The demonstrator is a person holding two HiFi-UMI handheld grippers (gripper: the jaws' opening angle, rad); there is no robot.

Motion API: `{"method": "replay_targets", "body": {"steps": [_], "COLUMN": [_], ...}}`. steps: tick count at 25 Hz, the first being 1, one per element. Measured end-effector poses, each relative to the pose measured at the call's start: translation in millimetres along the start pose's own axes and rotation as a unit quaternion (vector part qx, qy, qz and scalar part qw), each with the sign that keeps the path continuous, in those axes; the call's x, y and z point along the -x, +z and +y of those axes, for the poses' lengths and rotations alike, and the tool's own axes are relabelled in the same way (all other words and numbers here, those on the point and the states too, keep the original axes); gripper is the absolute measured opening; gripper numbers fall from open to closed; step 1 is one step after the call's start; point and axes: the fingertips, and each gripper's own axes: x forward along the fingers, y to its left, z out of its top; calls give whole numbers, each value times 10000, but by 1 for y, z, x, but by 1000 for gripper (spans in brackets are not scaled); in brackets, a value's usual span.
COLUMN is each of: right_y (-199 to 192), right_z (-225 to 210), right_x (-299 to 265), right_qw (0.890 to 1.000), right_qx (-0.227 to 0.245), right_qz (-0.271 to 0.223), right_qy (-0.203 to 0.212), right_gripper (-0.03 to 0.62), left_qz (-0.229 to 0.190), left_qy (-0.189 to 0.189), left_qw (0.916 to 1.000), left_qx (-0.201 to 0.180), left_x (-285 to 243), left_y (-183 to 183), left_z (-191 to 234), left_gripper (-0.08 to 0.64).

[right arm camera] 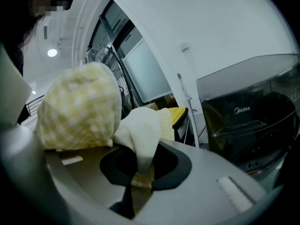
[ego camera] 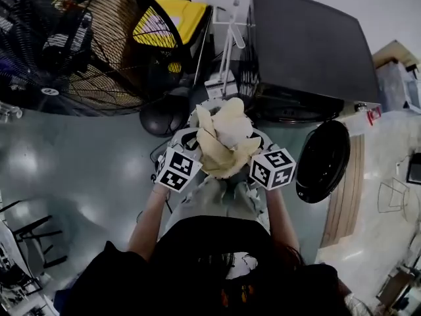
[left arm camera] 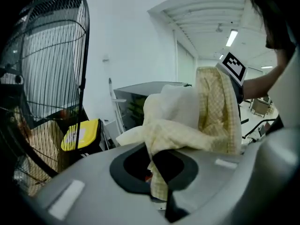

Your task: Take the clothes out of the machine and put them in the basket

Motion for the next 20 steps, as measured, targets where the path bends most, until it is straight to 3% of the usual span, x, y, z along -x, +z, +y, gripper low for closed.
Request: {"method": "replay_targets", "body": {"steps": [7,15,17,20], "right_y": [-64,-151,-174,-209], "right_z": [-33,-75,-86,-99], "right_x": [-32,-46,-46,-40], "right_qw": [9973,9833,9748,9602], "right_qx": [-493,-581,-542,-624], "right_qz": [382,1391,1790,2371], "right_qy": [-392,-1023,-1213,-1336], "right_gripper": [69,74,116,272], "left_qz": [575,1292,1517,1991], "left_qy": [-411,-918,-989,-1065], "left_qw": [9975,9872,9830,9733], "left_qx": [98,172,295,420], "left_x": [-39,-85,-95,-109], "left_y": [-51,-106,-119,-149], "left_z": [4,-16,-22,-28], "left_gripper": [8,8,8,85]}}
